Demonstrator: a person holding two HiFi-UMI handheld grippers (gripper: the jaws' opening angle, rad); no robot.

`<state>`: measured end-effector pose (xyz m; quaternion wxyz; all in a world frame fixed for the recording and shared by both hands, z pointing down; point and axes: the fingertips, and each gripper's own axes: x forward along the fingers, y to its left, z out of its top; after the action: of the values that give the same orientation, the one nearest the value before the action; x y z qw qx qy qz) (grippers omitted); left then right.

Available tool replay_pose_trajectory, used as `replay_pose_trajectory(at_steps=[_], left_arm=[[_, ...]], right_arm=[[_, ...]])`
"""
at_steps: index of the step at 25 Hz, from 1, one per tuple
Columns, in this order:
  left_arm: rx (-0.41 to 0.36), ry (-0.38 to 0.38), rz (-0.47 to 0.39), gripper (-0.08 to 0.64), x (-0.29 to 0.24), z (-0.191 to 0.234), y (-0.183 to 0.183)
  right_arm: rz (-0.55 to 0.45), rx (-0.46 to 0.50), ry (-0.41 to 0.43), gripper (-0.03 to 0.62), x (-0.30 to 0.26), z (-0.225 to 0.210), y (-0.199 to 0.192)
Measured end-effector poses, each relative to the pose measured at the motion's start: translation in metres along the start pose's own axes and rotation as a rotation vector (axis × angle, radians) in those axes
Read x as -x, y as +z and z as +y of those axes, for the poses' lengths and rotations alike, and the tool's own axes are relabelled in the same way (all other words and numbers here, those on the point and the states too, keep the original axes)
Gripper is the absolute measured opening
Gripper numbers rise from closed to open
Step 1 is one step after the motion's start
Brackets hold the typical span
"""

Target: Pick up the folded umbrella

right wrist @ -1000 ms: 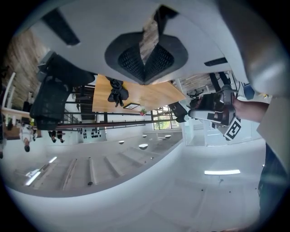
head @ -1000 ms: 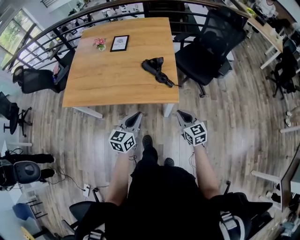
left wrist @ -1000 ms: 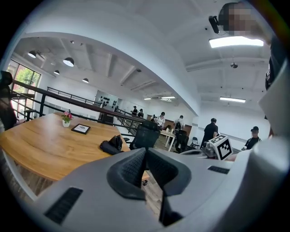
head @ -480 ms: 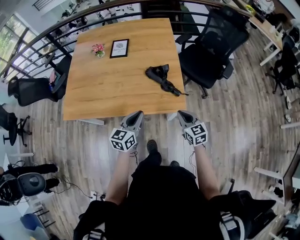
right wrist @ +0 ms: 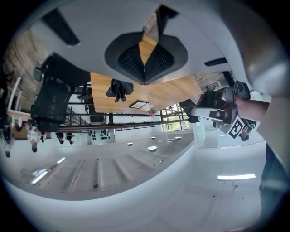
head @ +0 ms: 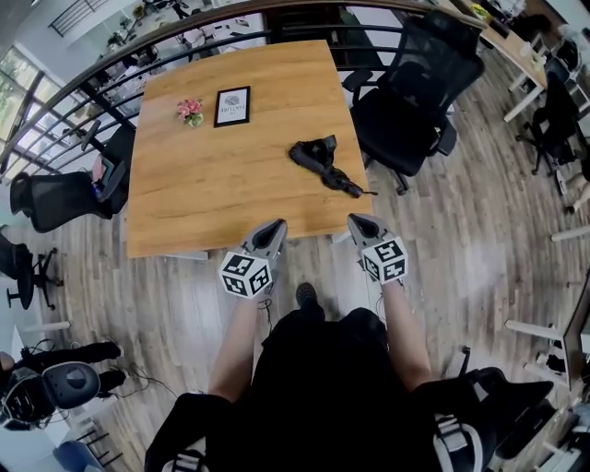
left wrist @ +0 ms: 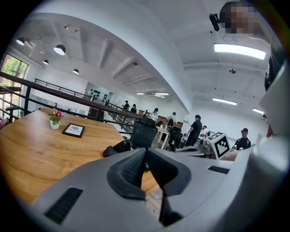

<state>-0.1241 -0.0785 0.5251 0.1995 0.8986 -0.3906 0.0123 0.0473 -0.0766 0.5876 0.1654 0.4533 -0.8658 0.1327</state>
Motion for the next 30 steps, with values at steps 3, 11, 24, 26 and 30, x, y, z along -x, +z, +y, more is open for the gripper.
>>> replay_pose_trajectory(at_steps=[3,11,24,26,30], left_arm=[[-0.009,-0.006,-0.003,0.033,-0.001,0.006,0.005],[-0.004,0.012,0.007,0.034,-0.008,0.024,0.008],[0.042,0.124,-0.015,0.034,-0.063,0.066,0.023],[0.053,0.139,-0.012,0.032,-0.074,0.072,0.023],[0.074,0.162,0.012,0.034,-0.094,0.081,0.018]], right_arm=[[-0.010,-0.016,-0.008,0.011,-0.006,0.000,0.003],[-0.001,-0.038,-0.005,0.012,-0.026,-0.010,0.001],[0.039,0.002,0.095,0.014,-0.093,-0.068,0.021],[0.049,0.001,0.104,0.014,-0.103,-0.081,0.023],[0.079,-0.002,0.123,0.014,-0.120,-0.102,0.018]])
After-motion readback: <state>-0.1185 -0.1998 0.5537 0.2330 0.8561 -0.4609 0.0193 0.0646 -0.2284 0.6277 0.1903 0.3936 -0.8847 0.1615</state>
